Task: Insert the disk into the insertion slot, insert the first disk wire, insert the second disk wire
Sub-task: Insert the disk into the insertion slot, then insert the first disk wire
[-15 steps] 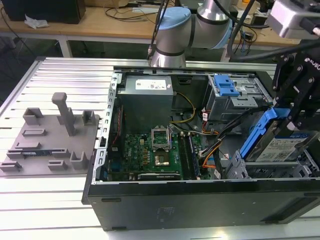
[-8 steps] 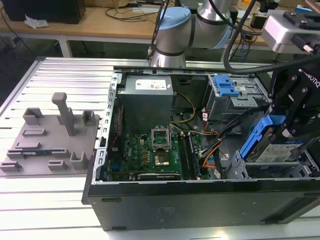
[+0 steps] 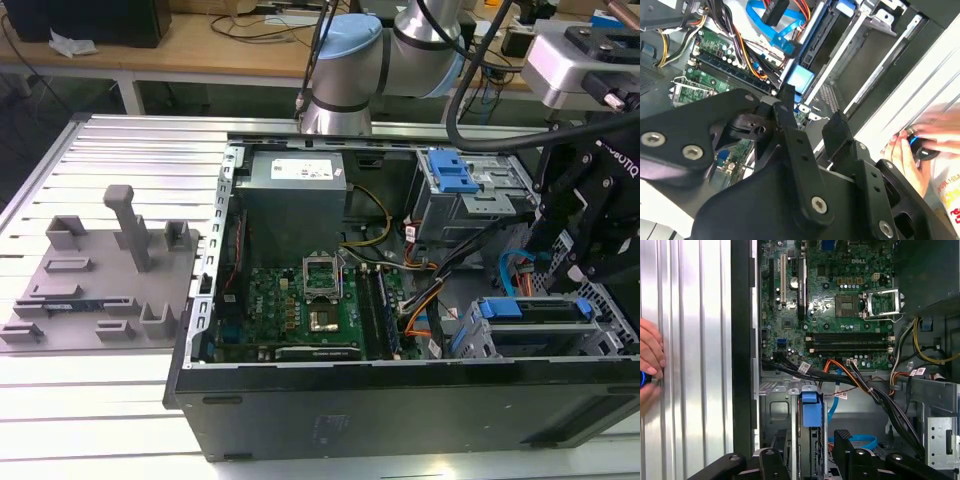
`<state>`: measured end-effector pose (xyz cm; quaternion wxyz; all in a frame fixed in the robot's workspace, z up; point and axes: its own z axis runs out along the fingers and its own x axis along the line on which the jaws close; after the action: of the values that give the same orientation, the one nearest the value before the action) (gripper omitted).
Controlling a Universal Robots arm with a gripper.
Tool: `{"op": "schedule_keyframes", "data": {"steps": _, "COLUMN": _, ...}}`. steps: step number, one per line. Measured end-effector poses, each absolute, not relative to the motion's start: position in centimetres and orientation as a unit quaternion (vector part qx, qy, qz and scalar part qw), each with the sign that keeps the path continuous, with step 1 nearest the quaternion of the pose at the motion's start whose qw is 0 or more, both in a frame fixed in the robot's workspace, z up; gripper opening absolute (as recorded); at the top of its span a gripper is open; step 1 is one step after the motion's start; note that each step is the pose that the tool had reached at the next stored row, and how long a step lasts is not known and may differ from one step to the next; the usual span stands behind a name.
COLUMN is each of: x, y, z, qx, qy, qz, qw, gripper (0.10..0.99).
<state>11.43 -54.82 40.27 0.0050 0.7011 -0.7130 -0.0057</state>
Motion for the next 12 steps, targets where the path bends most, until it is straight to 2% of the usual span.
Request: {"op": "schedule_keyframes", "data": {"steps": 12, "x": 11.43, "y": -54.81, "z": 40.27, "qx": 0.701, "qy": -0.713, "qz": -0.005, "qw": 0.006, "gripper": 0.498}}
